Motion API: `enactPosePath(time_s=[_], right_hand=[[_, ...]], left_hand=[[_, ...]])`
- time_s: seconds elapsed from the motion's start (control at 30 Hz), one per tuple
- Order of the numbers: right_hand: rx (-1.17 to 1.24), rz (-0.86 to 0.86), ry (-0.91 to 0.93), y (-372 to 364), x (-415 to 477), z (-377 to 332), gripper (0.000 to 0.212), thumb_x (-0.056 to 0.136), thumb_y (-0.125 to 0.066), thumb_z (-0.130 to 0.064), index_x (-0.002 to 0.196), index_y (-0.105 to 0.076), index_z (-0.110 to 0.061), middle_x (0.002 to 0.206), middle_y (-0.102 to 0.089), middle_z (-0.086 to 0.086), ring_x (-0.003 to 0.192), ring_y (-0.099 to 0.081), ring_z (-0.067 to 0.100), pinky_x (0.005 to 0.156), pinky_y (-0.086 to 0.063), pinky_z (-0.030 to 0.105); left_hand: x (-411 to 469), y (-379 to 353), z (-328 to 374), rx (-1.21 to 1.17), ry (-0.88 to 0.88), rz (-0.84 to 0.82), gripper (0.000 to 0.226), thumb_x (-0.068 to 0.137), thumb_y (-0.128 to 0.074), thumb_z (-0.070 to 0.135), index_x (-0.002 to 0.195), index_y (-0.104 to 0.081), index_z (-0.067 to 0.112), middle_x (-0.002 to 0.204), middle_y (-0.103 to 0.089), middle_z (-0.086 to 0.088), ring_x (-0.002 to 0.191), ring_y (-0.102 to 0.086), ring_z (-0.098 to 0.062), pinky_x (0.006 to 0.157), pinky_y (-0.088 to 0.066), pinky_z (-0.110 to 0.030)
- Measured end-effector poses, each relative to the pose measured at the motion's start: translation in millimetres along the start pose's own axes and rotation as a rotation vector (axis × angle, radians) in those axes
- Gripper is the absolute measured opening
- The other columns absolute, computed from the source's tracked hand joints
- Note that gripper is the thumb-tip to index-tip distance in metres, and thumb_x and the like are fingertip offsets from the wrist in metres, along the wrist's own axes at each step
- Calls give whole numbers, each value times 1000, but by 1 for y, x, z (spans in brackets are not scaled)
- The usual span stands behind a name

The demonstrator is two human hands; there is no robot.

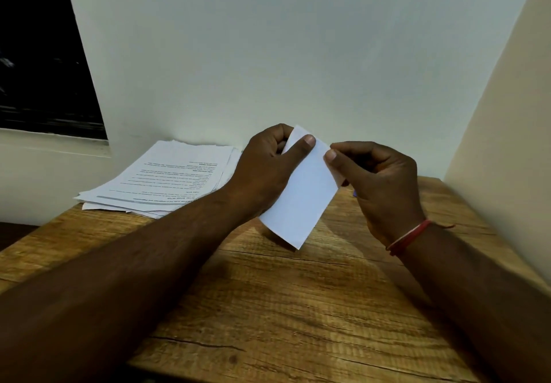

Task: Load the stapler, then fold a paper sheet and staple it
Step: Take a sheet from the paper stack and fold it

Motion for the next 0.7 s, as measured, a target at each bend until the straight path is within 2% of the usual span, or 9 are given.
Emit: enactPosePath(time_s=[0.1,0.17,0.23,0.33,0.4,0.5,0.6,0.7], right_hand=[[-137,16,67,1,0,-8,16,93,-88,-20,110,-85,-18,99,-84,-1,98,-79,15,84,-67,34],[-321,-7,221,-1,-2,-17,20,96,-86,-27,116,-84,-23,100,-82,-6,95,-77,12,80,-64,28],[-443,-24,391,-5,-6,-24,18,99,-84,-28,116,-82,-27,104,-78,-14,98,-72,11,77,-59,30],[-502,-1,460,-7,-8,-25,12,100,-81,-29,110,-78,-34,102,-69,-28,102,-68,16,77,-55,31],[-513,10,437,-5,-5,-23,8,102,-79,-31,108,-76,-34,103,-66,-28,104,-67,17,77,-53,29],[-517,15,417,-2,-2,-17,5,103,-74,-29,105,-71,-31,103,-64,-25,104,-63,16,79,-51,24],[-547,-2,385,-3,-1,-11,5,105,-69,-28,105,-70,-23,102,-64,-12,105,-59,15,81,-46,21],[-579,-8,377,-5,-1,-12,9,106,-71,-27,106,-72,-18,106,-64,-7,107,-57,15,81,-41,11]], left_hand=[[-3,4,17,206,-250,15,11,107,-74,36,105,-71,25,98,-77,9,93,-73,-9,78,-56,-25],[-6,5,28,314,-413,-6,9,107,-74,34,106,-73,24,98,-75,11,95,-70,-8,74,-50,-18],[-8,5,32,331,-491,-17,9,107,-76,30,107,-76,21,98,-74,13,97,-68,-5,74,-47,-12],[-7,6,31,310,-515,-7,8,104,-80,27,106,-78,20,99,-73,14,100,-68,-3,78,-49,-12],[-7,7,29,297,-511,6,8,102,-82,28,106,-76,23,100,-71,19,99,-67,4,80,-47,-8],[-6,10,27,281,-497,42,7,102,-82,29,105,-76,26,100,-72,20,100,-67,10,77,-48,-8],[-5,10,25,272,-474,60,9,100,-84,26,100,-76,30,97,-73,24,98,-68,14,81,-46,-4],[-2,13,23,258,-415,62,15,97,-87,26,95,-76,36,93,-74,26,96,-70,13,78,-51,-11]])
Point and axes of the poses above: each hand's wrist, its own x-axis towards the middle knuckle, its own y-axis out of the back of the hand, z = x × y, the point moved 4 cm from there along x, towards the middle knuckle
